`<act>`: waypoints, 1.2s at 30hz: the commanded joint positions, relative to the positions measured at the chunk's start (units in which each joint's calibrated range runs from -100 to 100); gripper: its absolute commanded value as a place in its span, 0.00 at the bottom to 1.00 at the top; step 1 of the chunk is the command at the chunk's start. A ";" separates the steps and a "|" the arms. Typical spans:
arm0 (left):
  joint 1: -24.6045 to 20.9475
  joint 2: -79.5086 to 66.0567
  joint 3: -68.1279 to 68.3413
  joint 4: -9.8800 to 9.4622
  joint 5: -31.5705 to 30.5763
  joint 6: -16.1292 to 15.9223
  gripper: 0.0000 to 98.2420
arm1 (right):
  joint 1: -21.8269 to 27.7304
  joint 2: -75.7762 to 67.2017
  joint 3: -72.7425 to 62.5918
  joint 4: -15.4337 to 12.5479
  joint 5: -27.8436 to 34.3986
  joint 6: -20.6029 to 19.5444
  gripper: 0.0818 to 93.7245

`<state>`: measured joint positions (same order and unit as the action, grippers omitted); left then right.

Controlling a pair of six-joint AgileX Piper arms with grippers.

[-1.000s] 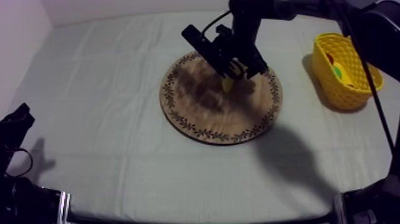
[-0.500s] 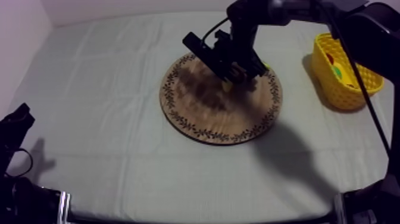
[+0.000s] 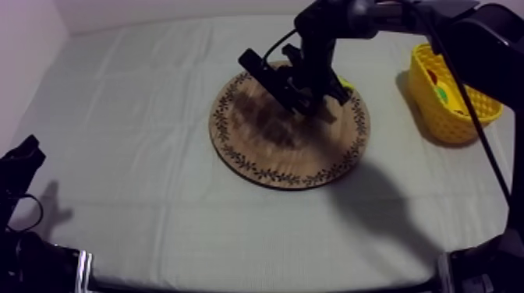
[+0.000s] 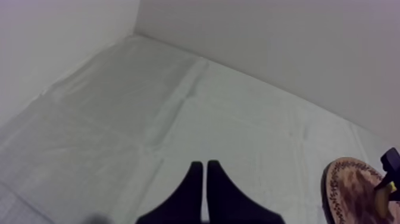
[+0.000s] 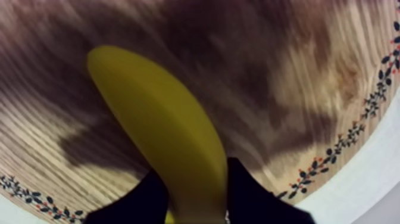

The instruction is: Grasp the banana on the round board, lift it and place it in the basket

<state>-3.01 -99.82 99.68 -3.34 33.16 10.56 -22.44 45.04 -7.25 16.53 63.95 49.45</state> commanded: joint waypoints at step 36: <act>0.01 0.00 -0.01 -0.01 -0.01 0.01 0.00 | 0.95 -28.27 2.17 -4.47 9.73 -1.41 0.21</act>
<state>-3.01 -99.82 99.68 -3.34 33.16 10.56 -21.43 17.59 -5.64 12.05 74.09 48.73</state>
